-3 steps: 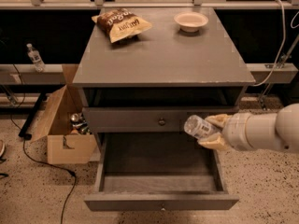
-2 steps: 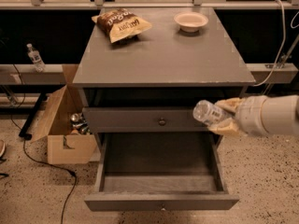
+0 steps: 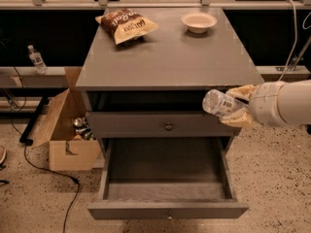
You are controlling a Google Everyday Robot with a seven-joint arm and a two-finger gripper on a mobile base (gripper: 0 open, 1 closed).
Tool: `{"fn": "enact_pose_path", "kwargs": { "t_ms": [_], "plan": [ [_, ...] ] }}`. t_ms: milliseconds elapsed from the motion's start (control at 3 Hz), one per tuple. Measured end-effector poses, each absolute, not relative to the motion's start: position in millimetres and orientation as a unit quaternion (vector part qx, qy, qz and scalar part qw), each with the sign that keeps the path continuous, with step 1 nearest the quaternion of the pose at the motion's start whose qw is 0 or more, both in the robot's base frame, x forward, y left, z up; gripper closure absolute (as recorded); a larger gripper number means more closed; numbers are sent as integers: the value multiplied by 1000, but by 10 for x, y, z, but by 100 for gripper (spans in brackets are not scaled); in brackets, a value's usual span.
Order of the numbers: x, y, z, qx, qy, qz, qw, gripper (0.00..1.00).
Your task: Pick blue plastic bottle from middle drawer and place on counter
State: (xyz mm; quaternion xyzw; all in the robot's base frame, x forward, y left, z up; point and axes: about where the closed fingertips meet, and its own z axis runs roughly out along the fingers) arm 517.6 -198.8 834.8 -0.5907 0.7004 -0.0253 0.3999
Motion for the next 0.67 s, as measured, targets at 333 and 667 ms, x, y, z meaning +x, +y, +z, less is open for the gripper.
{"fn": "enact_pose_path", "kwargs": {
  "t_ms": [333,667],
  "plan": [
    [5236,-1968,8398,-602,695,-32,392,100],
    [5542,-1996,8621,-632,689,-71,347,100]
  ]
}}
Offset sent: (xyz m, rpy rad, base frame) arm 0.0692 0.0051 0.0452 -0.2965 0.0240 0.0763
